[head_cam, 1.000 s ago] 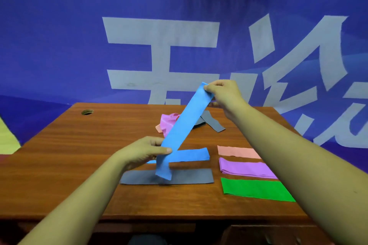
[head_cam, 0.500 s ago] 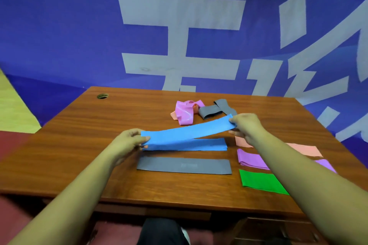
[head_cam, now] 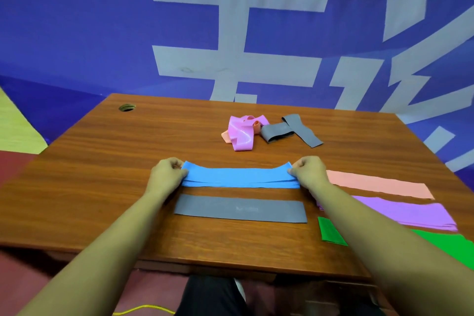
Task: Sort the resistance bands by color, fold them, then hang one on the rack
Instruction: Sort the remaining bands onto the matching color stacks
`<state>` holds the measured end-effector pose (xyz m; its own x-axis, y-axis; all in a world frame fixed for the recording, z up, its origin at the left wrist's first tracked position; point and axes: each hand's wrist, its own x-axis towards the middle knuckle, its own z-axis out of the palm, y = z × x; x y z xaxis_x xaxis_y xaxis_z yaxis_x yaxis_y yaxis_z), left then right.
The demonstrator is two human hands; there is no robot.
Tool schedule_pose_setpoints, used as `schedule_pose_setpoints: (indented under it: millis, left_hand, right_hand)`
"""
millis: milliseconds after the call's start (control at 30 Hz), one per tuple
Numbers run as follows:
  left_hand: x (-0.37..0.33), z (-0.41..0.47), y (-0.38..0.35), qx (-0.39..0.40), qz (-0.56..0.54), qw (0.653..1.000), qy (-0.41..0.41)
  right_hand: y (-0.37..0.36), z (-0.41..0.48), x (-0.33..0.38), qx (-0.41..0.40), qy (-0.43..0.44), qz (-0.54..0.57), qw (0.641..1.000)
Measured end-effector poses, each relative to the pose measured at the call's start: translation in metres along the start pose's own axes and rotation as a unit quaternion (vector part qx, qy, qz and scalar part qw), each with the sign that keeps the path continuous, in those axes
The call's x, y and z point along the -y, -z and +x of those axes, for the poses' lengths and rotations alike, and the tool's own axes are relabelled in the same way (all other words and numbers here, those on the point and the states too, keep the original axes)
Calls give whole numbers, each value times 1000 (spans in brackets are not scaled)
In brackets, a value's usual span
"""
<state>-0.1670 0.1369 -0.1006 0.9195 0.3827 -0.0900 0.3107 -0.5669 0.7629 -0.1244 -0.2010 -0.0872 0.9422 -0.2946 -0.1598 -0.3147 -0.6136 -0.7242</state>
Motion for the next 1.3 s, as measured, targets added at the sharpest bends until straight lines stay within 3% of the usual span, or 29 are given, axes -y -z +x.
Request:
schedule_pose_setpoints:
  millis: [167,400,567,767,900,1033,1300]
  left_hand:
    - [4,0,-5,-8,31,999,-15]
    - [11,-2,-3,-8,-49,998,-31]
    - [14,-5,-5,3,-3,999,-50]
    - [20,-3,-13,-35,93,991,-89]
    - [0,8,-18,-67,79,984,-145]
    - [-39,30,-35,-27,75,979,-189]
    - [-72,76,-91,52,66,982,-169]
  right_hand:
    - [-11,3,-6,-23,32,-63,997]
    - [-12,0,-10,-50,88,-95,990]
    - [-17,-2,-21,-43,89,-116,988]
    - [-19,-7,-18,-90,167,-224,956]
    - [-22,3,8,-51,193,-157,967]
    - [-42,19,45,3,183,-85,979]
    - [-97,55,71,28,135,-44,989]
